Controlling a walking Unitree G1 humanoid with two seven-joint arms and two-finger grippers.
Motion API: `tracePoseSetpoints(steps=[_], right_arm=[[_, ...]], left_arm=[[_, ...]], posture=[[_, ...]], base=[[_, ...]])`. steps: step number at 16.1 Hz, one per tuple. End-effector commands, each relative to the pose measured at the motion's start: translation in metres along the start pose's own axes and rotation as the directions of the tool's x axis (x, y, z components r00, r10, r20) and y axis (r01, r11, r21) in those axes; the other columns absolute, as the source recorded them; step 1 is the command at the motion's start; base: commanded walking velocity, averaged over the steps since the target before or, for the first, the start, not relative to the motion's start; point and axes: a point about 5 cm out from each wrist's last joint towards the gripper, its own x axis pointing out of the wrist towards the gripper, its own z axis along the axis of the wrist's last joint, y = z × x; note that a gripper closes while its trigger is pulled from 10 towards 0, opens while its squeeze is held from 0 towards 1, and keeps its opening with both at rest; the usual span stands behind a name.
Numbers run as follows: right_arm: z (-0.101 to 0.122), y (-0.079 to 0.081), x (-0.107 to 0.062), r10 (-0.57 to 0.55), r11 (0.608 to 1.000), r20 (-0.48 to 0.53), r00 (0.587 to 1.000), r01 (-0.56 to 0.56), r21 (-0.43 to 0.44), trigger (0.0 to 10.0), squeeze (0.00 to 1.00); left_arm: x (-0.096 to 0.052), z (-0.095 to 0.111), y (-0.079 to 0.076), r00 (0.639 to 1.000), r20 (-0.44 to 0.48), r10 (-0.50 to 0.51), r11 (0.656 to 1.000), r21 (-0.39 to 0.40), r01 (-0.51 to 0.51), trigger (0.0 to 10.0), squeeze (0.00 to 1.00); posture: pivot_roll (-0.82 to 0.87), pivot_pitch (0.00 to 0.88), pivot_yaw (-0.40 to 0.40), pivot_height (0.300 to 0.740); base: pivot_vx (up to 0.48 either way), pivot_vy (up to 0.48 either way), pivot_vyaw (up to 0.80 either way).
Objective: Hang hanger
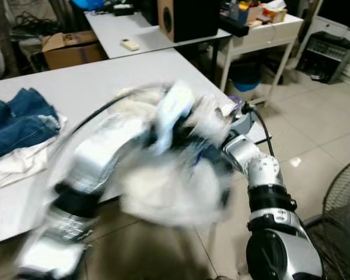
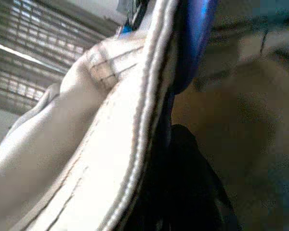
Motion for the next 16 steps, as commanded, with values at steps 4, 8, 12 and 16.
tracePoseSetpoints(steps=[4,8,12,16], right_arm=[[-0.008,-0.003,-0.006,-0.057,0.990,0.009,0.998,0.058,-0.125,10.0,0.00],[-0.010,-0.029,-0.024,-0.154,0.971,-0.011,0.988,0.149,-0.184,10.0,0.00],[-0.008,-0.030,-0.044,-0.151,0.966,-0.030,0.988,0.141,-0.217,10.0,0.00],[0.006,-0.014,-0.058,-0.066,0.964,0.008,0.998,0.066,-0.258,10.0,0.00]], left_arm=[[0.008,0.039,0.040,0.932,0.132,0.337,0.941,-0.027,-0.337,0.0,0.00],[-0.002,0.066,0.071,0.853,0.192,0.486,0.874,-0.109,-0.473,0.0,0.00],[-0.011,0.081,0.089,0.772,0.253,0.584,0.812,-0.199,-0.549,0.0,0.00],[-0.023,0.073,0.104,0.708,0.226,0.669,0.743,-0.160,-0.651,0.0,0.00]], posture=[[-0.11,0.000,0.137,0.740],[-0.13,0.000,0.166,0.740],[-0.13,0.000,0.167,0.740],[-0.14,0.000,0.156,0.740]], base=[[0.000,0.000,0.00],[0.000,0.000,0.00],[0.000,0.000,0.00],[0.000,0.000,0.00]])
